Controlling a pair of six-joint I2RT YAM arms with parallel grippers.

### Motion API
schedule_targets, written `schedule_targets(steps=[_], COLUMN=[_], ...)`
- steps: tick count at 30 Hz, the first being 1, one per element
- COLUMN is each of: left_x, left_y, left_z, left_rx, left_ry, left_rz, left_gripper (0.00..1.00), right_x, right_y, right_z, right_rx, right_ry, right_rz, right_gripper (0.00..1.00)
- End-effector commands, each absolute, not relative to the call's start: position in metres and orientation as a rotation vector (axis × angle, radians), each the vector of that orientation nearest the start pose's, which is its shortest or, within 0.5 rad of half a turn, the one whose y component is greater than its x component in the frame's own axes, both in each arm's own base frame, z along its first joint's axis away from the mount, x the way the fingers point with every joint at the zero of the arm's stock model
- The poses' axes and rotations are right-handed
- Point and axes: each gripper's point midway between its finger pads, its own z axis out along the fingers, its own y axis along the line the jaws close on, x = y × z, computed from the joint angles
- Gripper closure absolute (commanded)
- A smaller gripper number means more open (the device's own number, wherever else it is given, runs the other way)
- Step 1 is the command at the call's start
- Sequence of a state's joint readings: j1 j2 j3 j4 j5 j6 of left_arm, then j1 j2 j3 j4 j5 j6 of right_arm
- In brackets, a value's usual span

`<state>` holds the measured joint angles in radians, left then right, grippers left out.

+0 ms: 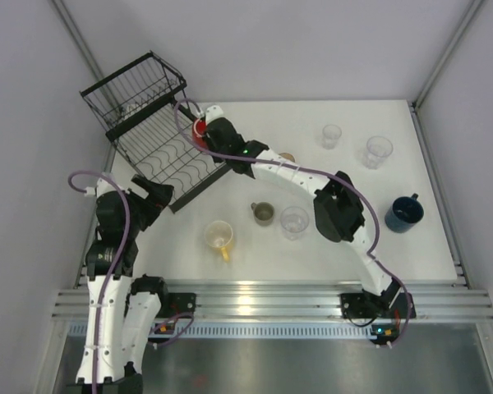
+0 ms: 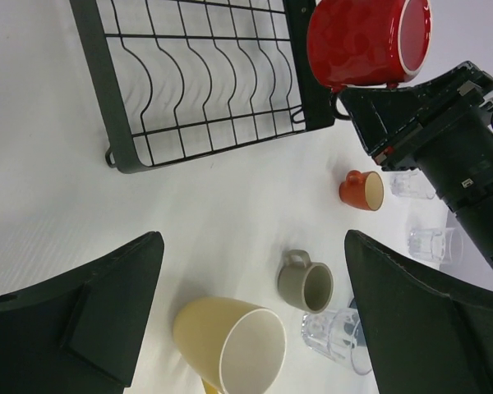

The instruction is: Load the cups into the dish rack

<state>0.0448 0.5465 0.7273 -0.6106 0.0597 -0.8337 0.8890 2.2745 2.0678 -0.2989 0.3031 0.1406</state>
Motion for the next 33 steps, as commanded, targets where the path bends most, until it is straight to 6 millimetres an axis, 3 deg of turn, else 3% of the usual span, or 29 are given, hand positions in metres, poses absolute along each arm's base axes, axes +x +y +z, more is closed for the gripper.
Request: schedule_targets(steps=[1, 12, 33], left_x=[0.236, 0.238, 0.239], left_y=[-0.032, -0.035, -0.032], left_z=[0.227, 0.239, 0.235], left_rx=[-0.831, -0.823, -0.853], left_ry=[1.855, 1.836, 1.834], left_rz=[-0.573, -0.588, -0.577], left_gripper=[0.03, 0.03, 0.04], right_x=[0.451, 0.461, 0.464], right_y=[0.486, 0.506, 0.503], right_z=[0.239, 0.193, 0.164], right_rx=[-0.509, -0.549, -0.564], right_ry=[1.789, 1.814, 1.871], right_rz=[0.384, 0.366, 0.328], right_gripper=[1.0, 1.0, 0.95])
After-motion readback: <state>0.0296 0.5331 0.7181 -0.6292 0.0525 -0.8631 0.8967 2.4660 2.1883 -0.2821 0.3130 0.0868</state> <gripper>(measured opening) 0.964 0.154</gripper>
